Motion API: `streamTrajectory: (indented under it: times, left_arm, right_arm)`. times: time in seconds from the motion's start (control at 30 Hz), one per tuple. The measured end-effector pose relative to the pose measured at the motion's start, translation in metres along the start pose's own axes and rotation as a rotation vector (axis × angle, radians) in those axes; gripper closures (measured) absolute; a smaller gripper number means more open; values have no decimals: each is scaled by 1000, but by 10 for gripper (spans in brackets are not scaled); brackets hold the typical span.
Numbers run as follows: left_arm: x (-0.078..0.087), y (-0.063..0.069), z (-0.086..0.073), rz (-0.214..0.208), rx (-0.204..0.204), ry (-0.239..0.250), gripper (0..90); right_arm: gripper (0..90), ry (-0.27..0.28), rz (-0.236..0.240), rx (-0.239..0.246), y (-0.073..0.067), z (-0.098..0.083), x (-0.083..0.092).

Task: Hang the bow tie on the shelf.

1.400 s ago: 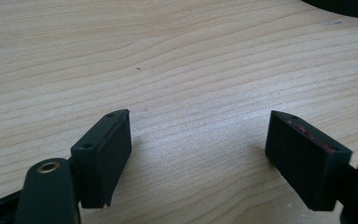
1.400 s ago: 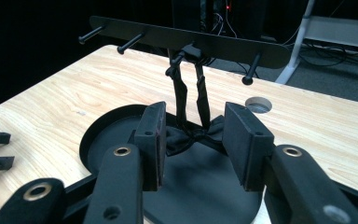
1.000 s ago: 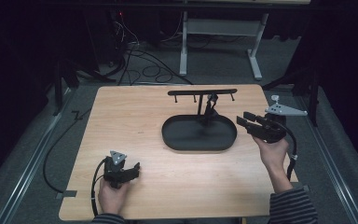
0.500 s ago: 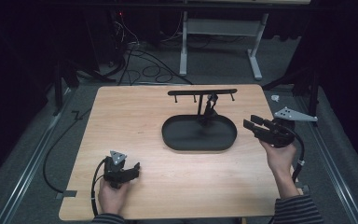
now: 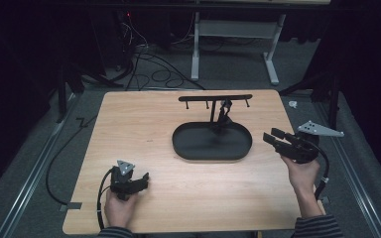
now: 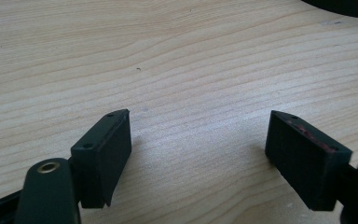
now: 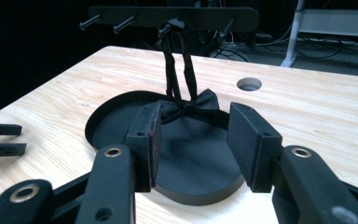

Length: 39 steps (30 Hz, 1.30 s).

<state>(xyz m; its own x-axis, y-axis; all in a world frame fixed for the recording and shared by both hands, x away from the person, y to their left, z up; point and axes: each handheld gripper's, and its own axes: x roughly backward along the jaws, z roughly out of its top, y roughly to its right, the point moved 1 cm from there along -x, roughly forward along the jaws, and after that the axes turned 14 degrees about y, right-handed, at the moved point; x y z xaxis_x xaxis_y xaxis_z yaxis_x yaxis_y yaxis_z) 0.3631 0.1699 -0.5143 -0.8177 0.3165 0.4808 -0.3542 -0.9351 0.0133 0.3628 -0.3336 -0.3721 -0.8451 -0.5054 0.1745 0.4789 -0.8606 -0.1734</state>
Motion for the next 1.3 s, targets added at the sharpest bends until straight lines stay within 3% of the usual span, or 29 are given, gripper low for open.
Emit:
streamTrajectory:
  times: [0.53, 1.3]
  left_arm:
    - [0, 0, 0, 0, 0, 0, 229]
    - [0, 0, 0, 1, 0, 2, 229]
  right_arm:
    - [564, -11, -14, -28, 4, -16, 10]
    - [565, -38, 19, -54, -7, -41, 9]
